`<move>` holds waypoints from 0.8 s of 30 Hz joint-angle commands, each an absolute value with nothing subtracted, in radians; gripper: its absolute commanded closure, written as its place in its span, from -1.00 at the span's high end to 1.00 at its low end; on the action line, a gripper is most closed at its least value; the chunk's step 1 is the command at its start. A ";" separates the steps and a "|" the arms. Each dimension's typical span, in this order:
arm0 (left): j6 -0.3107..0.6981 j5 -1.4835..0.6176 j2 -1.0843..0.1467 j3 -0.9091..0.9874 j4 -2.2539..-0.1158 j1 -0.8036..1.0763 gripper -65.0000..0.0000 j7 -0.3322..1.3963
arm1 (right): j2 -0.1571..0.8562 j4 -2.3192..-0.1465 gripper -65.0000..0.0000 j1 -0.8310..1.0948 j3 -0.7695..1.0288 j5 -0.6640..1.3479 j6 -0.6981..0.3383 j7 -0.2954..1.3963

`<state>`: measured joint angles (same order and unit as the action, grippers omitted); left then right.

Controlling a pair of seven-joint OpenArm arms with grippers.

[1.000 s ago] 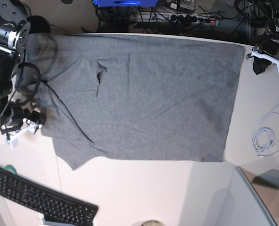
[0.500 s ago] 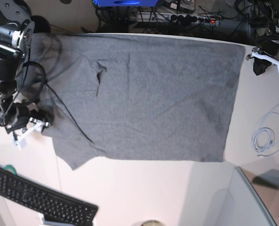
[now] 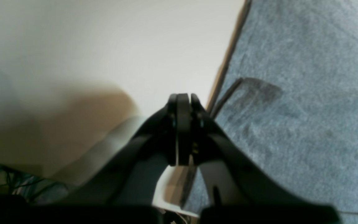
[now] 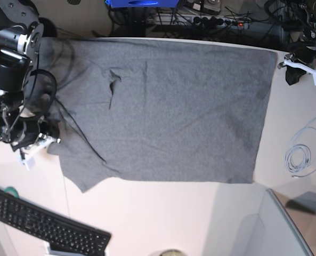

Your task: Layout the t-shirt on the table in an organized manner, then fold the t-shirt properly

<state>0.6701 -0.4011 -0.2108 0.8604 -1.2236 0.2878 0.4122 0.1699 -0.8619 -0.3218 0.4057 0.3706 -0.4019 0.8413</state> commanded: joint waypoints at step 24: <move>0.671 -0.182 -0.272 0.697 -0.834 -0.214 0.62 0.390 | 0.133 -1.221 -0.98 -0.252 0.404 0.384 -0.410 0.957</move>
